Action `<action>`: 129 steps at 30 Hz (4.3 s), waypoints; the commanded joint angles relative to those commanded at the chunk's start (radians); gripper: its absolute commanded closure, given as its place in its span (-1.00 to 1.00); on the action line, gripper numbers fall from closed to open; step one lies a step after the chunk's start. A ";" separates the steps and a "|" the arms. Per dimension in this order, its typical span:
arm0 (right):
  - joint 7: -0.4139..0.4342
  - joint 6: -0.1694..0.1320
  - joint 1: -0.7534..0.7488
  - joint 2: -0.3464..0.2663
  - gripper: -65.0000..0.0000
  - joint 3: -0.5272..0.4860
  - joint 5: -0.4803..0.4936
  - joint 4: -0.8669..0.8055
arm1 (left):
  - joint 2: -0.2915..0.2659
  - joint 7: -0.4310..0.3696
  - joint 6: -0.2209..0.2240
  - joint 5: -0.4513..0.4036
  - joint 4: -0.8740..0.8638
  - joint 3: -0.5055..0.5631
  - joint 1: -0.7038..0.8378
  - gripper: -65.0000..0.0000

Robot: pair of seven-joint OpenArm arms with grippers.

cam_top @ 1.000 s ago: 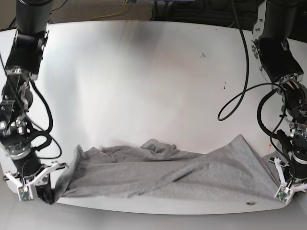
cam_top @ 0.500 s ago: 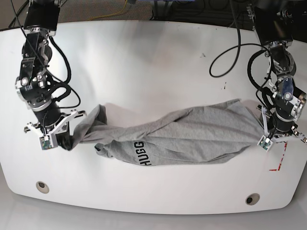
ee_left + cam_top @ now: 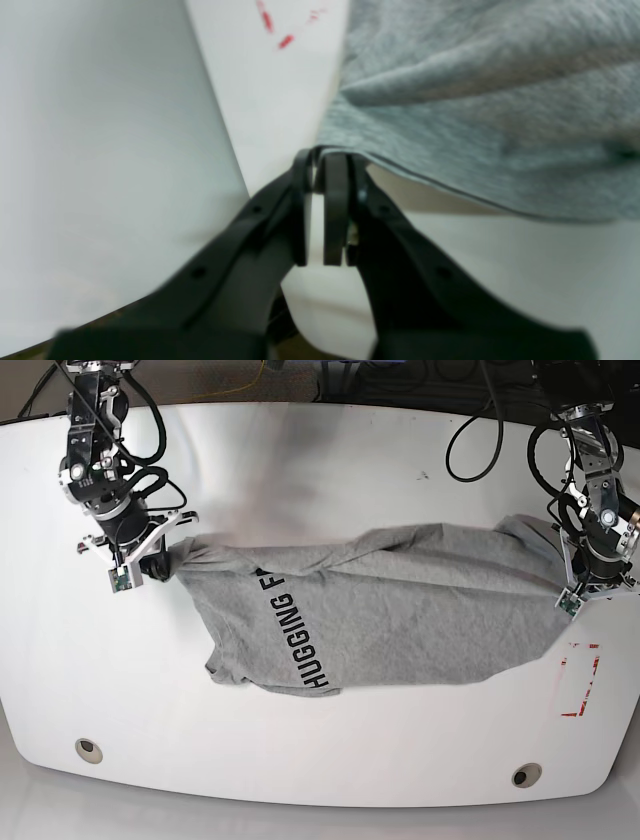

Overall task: Layout the t-shirt on the table in an organized manner, then fold the t-shirt properly
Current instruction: 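Lift the held t-shirt with both grippers and swing it over the table, then lower the shirt onto the table and open both grippers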

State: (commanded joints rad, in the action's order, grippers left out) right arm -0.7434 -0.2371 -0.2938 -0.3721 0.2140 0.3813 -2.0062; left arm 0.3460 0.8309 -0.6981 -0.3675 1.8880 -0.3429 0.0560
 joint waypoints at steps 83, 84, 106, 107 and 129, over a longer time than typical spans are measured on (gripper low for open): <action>0.054 0.002 0.029 0.100 -0.36 0.169 -0.109 0.041 | -0.206 -0.399 0.000 -0.002 -0.014 -0.052 0.189 -0.59; 0.051 0.002 0.034 0.100 -0.36 0.169 -0.138 0.040 | -0.206 -0.399 0.000 -0.002 -0.014 -0.051 0.184 -0.59; -0.011 -0.026 0.097 0.084 -0.36 0.187 0.098 0.175 | -0.206 -0.394 0.000 -0.003 -0.028 -0.054 0.147 -0.59; -0.011 -0.026 0.100 0.087 -0.36 0.184 0.115 0.190 | -0.206 -0.394 0.000 -0.003 -0.032 -0.054 0.147 -0.59; -0.011 -0.098 0.101 0.097 -0.35 0.163 0.183 0.334 | -0.206 -0.394 0.000 -0.002 -0.071 -0.060 0.147 -0.59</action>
State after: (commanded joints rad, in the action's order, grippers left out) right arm -0.7541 -0.3353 -0.1926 -0.2754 0.3767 0.5639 -1.6717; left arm 0.1404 0.4365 -0.6981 -0.3690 1.8174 -0.4028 0.2033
